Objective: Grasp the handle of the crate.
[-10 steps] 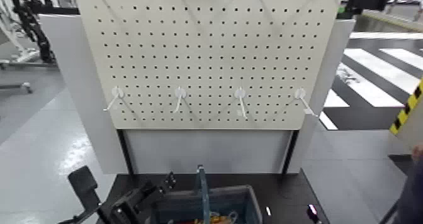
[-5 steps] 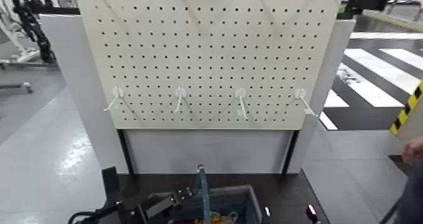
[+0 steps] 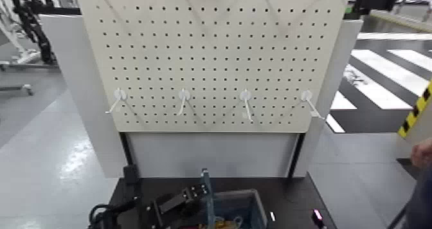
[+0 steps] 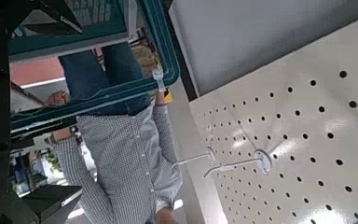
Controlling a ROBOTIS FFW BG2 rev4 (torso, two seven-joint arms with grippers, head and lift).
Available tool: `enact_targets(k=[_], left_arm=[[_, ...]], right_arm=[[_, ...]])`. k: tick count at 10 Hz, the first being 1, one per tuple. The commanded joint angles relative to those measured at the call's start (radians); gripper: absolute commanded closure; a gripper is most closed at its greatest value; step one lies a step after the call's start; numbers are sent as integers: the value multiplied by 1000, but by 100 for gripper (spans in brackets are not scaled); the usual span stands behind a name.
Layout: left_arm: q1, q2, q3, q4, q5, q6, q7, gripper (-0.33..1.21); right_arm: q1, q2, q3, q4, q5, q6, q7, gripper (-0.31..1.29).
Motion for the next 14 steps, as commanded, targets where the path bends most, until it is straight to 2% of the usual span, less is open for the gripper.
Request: enact_targets(k=[1, 3, 5, 6, 7, 8, 9, 10, 11, 14], left_arm=[[-56, 6, -42, 76, 42, 10, -20, 11], [-93, 13, -88, 137, 110, 8, -45, 11], [-111, 16, -102, 159, 131, 10, -56, 12], [-117, 19, -109, 171, 139, 11, -59, 19], [-119, 19, -115, 175, 144, 16, -60, 44], [-119, 19, -115, 182, 147, 22, -60, 81], [-120, 19, -115, 186, 147, 30, -57, 92], [-122, 21, -115, 188, 147, 40, -54, 113], [-122, 22, -114, 188, 147, 47, -50, 118], [-122, 26, -114, 189, 147, 51, -50, 118]], right_arm=[[0, 1, 2, 1, -1, -3, -1, 15], [0, 0, 2, 2, -3, -6, -1, 15], [0, 0, 3, 4, -3, -6, -1, 15], [0, 0, 3, 4, -3, -7, 1, 15], [-2, 0, 2, 4, -3, -9, -1, 15], [-2, 0, 2, 5, -4, -9, -1, 15], [-2, 0, 2, 5, -6, -10, -1, 15], [-3, 0, 3, 7, -7, -12, -1, 15], [-3, -2, 3, 8, -9, -13, -1, 15], [-6, -3, 3, 13, -12, -16, 1, 15]])
